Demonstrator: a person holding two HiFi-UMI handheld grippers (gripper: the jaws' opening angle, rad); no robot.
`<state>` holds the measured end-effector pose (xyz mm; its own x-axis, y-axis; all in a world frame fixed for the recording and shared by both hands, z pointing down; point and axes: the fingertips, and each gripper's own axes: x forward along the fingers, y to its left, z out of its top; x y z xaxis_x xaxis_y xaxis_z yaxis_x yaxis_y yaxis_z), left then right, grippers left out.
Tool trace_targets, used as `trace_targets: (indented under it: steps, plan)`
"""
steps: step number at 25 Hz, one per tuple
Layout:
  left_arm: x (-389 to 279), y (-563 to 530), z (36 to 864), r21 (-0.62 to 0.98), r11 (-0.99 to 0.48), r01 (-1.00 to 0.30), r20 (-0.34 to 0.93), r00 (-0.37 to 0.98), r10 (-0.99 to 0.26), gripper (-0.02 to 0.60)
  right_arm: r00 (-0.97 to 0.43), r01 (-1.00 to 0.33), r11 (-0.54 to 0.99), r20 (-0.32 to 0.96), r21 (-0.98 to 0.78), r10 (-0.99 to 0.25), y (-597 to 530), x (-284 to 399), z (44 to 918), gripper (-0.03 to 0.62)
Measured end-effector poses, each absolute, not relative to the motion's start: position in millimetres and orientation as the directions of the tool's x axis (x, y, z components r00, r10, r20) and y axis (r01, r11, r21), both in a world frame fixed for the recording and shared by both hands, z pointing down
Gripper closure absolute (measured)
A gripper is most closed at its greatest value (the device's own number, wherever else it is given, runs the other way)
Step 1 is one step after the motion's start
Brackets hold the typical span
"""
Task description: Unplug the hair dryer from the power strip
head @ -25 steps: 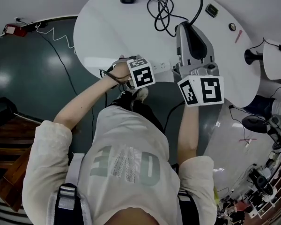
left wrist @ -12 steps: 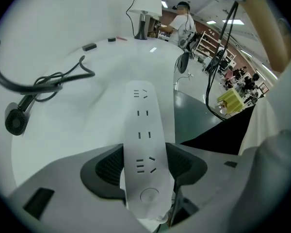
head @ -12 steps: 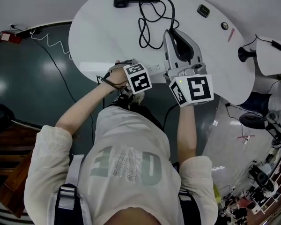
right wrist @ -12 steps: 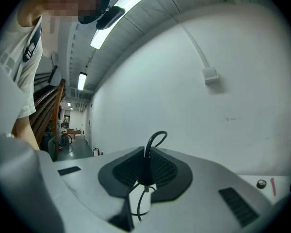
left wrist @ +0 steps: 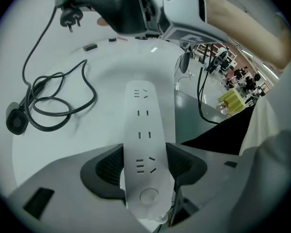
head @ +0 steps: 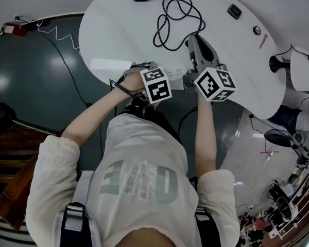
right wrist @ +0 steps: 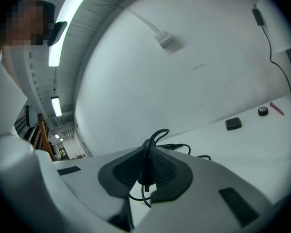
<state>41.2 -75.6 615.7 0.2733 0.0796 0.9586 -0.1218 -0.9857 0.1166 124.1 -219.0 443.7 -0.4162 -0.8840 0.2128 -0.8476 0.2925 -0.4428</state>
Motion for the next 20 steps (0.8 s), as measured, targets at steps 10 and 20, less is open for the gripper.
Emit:
trace_targets:
  steps: [10,20]
  plan:
    - [44.1,-78.7,616.7,0.108,-0.986,-0.128,0.96,0.271,0.07,0.325,-0.379,-0.839,0.133,0.392,-0.527,-0.839,-234.3,144.2,535.6,0.553]
    - [40.8,-77.0,616.3,0.1,-0.986,-0.131,0.96,0.272,0.062,0.325,-0.372,-0.853,0.073,0.505,-0.516,-0.779,-225.9,146.9,572.7,0.549]
